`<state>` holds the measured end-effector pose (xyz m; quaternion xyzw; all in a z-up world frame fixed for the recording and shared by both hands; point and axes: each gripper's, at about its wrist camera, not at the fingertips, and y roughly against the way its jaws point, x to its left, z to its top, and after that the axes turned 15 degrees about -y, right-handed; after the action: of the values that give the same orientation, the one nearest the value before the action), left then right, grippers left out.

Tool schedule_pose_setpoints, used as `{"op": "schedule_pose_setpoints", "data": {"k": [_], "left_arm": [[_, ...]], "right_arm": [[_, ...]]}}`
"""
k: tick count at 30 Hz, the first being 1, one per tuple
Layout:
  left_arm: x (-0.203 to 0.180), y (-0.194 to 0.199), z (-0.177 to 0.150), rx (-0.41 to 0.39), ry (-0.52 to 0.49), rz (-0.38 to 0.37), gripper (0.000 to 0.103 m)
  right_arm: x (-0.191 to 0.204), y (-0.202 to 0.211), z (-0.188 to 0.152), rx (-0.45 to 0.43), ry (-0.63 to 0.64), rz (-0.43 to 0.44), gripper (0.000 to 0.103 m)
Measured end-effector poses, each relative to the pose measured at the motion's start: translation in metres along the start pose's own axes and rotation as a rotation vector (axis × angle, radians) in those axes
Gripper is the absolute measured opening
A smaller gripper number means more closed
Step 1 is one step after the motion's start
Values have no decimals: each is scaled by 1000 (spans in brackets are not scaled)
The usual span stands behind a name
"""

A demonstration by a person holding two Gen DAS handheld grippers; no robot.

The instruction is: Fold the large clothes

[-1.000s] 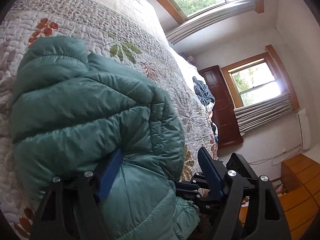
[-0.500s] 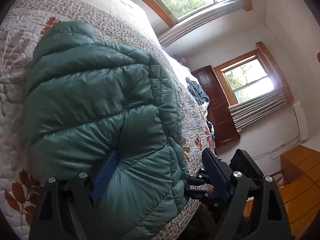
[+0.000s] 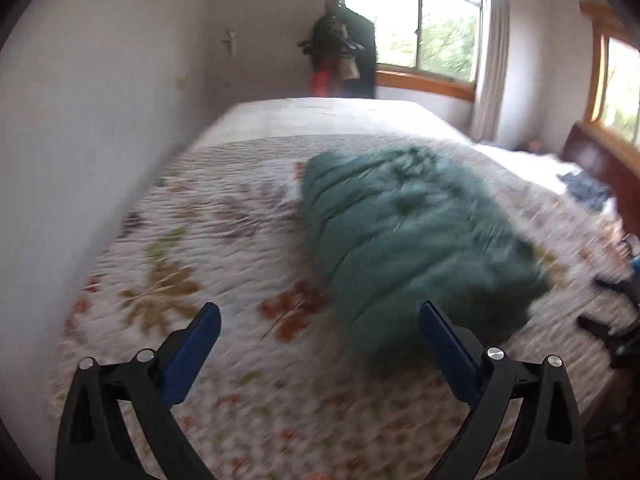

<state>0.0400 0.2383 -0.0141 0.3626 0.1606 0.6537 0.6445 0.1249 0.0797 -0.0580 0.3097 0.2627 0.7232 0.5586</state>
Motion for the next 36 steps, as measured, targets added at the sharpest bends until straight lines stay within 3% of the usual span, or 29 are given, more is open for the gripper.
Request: {"op": "schedule_pose_setpoints", "data": {"k": [1,2,3,5,10,13,16,20,26,36], "left_arm": [[-5,4,-10,19,-24,32,99],[-11,6,-22,57,-41,77,99],[-13,8,-31,111,-40,114,99],[-13,21,-38,161,-14,106,99],[5,70,-54,125,72,-8,99],[3,91,-58,97,81,16,99],[1,108,-61,51,114,-33,99],[-12,125,-61,12,94,-37,99],[-22,137,-63,-8,71,-38,99],[-40,137,-61,-6,45,-63,99]], "right_arm": [[4,4,-11,-21,17,-96,100],[3,8,-18,-30,12,-139,100],[0,13,-24,-26,-6,-141,100],[-6,24,-31,17,-62,-63,100],[-6,56,-29,58,-80,-10,100],[-1,71,-25,100,-99,28,100],[11,97,-28,39,-79,-2,100],[18,123,-34,-24,-85,-25,100],[20,148,-52,-70,-87,-39,100],[19,152,-61,-70,-95,-47,100]]}}
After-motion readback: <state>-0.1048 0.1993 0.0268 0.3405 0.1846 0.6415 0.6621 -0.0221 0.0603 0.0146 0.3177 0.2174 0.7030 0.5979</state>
